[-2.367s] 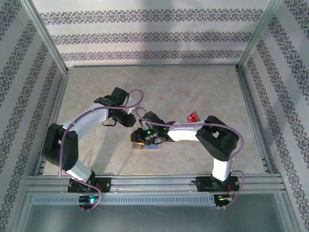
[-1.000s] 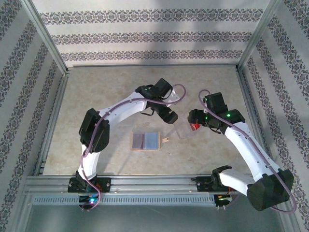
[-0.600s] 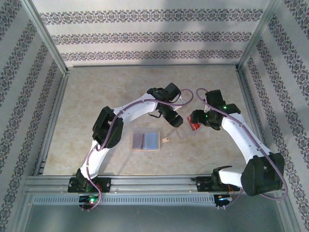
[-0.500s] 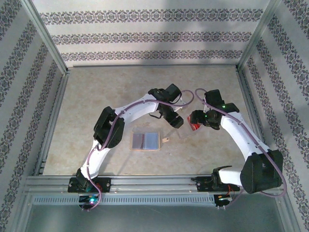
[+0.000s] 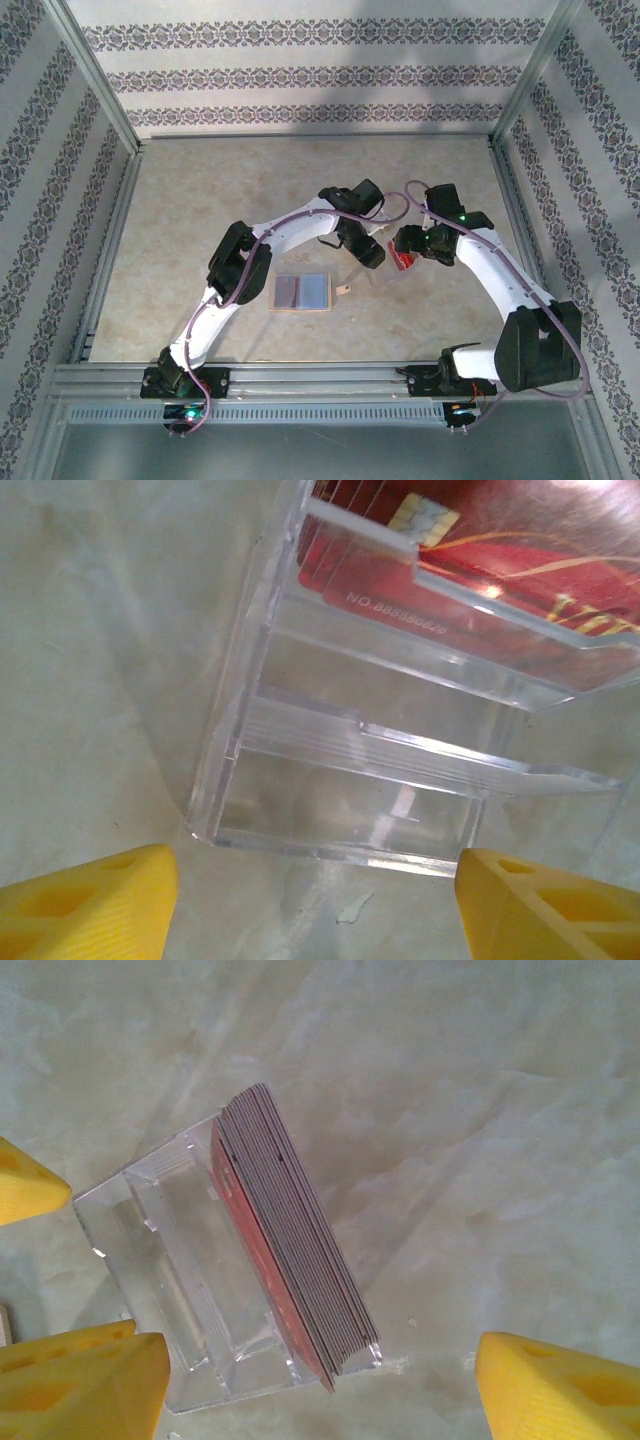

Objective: Put the credit cards into the card holder

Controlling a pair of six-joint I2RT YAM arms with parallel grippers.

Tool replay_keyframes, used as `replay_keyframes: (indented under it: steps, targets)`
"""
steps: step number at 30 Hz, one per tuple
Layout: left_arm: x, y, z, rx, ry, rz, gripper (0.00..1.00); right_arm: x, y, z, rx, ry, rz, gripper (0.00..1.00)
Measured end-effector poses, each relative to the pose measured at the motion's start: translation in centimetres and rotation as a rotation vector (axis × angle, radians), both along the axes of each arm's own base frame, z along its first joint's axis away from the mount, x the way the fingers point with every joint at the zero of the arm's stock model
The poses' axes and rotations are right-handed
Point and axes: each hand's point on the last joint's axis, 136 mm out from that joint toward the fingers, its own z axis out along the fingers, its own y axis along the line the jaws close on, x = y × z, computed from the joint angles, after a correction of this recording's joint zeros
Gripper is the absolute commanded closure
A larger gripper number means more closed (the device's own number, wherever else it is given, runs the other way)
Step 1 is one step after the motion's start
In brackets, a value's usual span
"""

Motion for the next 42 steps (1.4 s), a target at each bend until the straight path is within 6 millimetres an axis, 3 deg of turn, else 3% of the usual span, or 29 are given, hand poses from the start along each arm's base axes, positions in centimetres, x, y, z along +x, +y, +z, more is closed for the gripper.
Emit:
replay_keyframes:
  steps: [3,20,42]
  targets:
    - [-0.1,0.0,-0.7,0.010,0.013,-0.001,0.29,0.2,-0.1,-1.0,-0.003,0.028,-0.006,0.21]
    - [-0.1,0.0,-0.7,0.008,0.015,-0.002,0.30,0.2,-0.4,-3.0,-0.023,0.062,-0.011,0.25]
    - [-0.2,0.0,-0.8,0.008,0.019,-0.003,0.30,-0.4,-1.3,-2.4,-0.071,0.053,-0.011,0.32]
